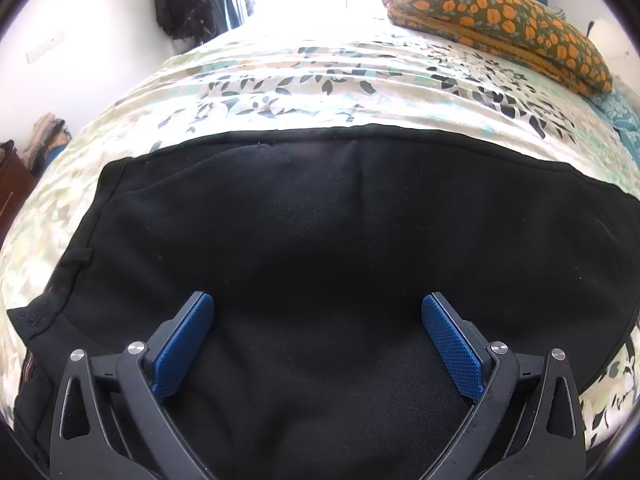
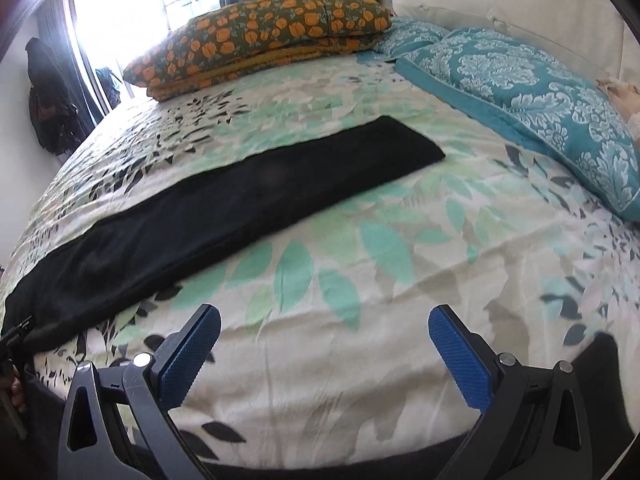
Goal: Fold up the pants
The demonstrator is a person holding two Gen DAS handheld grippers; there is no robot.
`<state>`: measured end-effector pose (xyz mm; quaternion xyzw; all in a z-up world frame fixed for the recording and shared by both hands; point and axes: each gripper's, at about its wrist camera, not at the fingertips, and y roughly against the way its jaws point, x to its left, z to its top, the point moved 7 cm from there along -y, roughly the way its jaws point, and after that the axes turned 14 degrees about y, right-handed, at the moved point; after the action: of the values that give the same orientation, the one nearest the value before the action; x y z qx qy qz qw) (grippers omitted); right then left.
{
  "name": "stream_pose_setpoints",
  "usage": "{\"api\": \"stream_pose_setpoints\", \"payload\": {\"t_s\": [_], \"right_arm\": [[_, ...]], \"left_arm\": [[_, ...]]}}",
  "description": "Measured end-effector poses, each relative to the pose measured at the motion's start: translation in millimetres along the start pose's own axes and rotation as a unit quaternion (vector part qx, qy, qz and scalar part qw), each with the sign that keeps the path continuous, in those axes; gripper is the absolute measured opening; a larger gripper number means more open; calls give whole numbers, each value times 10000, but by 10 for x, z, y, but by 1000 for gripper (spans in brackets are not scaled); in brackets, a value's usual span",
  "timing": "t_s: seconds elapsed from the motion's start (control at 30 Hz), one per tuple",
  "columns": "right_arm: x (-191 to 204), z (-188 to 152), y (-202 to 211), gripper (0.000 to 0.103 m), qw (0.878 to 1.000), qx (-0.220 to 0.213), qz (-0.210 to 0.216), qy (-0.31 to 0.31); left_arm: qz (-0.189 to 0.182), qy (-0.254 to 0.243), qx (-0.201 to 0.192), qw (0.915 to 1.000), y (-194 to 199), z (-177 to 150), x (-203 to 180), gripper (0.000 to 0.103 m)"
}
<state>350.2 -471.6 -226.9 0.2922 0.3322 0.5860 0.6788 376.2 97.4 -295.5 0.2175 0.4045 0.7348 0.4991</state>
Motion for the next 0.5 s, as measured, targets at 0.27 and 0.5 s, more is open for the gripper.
{"api": "stream_pose_setpoints", "payload": {"t_s": [0.27, 0.5], "right_arm": [[-827, 1136, -1437, 95, 9908, 1337, 175, 130], [-735, 1416, -2133, 84, 9880, 1501, -29, 373]], "left_arm": [[-49, 26, -198, 9998, -8, -20, -7, 102], [-86, 46, -271, 9996, -29, -23, -5, 102]]}}
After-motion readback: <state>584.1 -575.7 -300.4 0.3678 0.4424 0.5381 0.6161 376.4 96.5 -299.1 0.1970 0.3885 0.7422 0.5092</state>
